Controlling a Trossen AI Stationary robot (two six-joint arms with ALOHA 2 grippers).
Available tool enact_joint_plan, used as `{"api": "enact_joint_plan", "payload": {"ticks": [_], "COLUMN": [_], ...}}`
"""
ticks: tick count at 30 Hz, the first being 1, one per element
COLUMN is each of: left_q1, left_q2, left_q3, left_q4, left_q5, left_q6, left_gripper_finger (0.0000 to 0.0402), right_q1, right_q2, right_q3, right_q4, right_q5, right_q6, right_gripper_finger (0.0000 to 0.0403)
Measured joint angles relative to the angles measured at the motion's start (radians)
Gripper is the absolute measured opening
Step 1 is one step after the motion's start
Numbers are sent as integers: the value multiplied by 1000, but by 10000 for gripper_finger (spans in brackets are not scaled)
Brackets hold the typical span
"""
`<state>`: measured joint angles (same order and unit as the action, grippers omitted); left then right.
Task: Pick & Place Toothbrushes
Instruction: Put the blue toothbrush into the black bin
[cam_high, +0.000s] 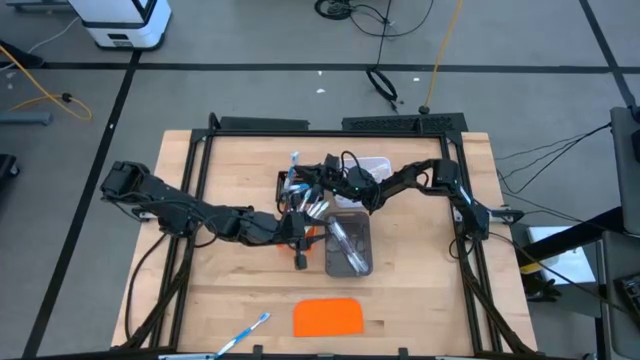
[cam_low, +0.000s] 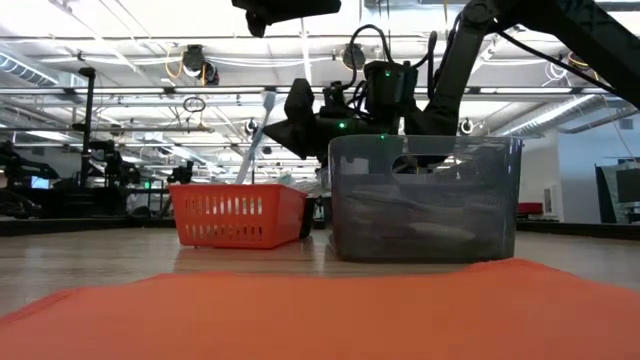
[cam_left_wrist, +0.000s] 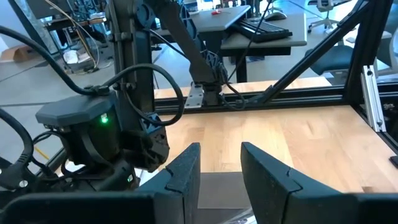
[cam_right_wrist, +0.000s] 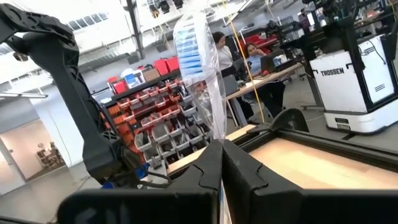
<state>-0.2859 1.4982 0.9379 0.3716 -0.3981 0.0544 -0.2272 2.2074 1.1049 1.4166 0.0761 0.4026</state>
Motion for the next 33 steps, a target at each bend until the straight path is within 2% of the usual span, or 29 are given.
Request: {"api": "enact_joint_plan", "payload": {"ticks": [7,10,24,33], "left_q1": [0,0,0,0], "left_q2": [0,0,0,0], "left_q3": [0,0,0,0], "left_q4": [0,-1,-1,-3], "left_q5": [0,0,0,0], "left_q6": [0,0,1,1], "left_gripper_finger": [118,118,118,118], "right_q1": [0,0,0,0], "right_q2": [0,-1,-8,-8], "right_q3": [0,0,-1,-1], "right_q4": [-12,-14,-43,-44], "right_q5": [-8,-55,-80,-81], "right_q6": [-26,-56,-76,-99], "right_gripper_finger": [0,5,123,140]}}
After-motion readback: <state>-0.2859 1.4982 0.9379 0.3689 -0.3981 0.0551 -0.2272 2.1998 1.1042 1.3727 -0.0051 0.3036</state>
